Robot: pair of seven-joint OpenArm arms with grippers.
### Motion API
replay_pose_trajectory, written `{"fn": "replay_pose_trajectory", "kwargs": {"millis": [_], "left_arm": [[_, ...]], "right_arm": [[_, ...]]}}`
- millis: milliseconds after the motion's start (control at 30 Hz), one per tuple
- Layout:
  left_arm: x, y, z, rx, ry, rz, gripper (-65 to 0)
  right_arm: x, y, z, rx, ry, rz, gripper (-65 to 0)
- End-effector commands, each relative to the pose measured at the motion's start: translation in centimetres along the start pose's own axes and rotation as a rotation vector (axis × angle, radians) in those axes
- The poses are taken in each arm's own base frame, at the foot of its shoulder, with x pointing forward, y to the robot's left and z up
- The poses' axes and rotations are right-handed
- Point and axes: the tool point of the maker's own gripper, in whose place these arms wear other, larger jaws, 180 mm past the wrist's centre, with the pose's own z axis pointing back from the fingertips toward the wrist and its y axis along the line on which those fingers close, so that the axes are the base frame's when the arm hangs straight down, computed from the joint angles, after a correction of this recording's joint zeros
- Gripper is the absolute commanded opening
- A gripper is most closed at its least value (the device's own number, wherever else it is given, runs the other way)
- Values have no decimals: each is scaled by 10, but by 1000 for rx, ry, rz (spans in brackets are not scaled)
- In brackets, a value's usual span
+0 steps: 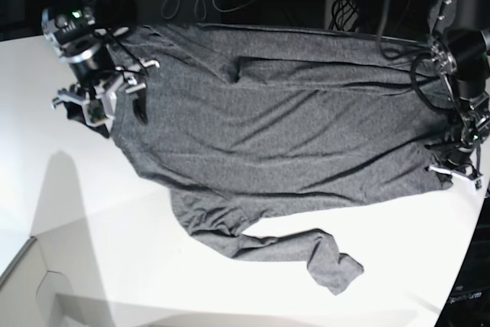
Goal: Layout the t-shirt on the table in an organized manner, then fold the t-shirt properly
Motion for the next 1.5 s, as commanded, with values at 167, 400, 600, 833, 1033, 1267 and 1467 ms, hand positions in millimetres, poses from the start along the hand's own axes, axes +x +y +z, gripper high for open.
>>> {"fn": "replay_pose_trajectory", "kwargs": {"millis": [167, 400, 600, 833, 1033, 1267, 1467], "left_arm": [[13, -4, -2, -9, 3, -9, -650], [32, -6, 0, -15, -46, -24, -650], [56, 0, 19, -19, -94, -15, -650], [79, -15, 36, -41, -139, -81, -650], [79, -16, 36, -38, -138, -91, -650], [79, -16, 36, -36, -136, -95, -650], [80, -16, 36, -37, -138, -96, -650]], "right_arm": [[22, 21, -6, 61, -74, 3, -217], [19, 25, -8, 73, -66, -1, -217], [19, 25, -8, 73, -66, -1, -217], [19, 27, -8, 78, -68, -3, -217], [20, 26, -8, 77, -69, -2, -217], [44, 37, -49, 133, -127, 4, -215], [49, 50, -112, 198, -98, -34, -215]]}}
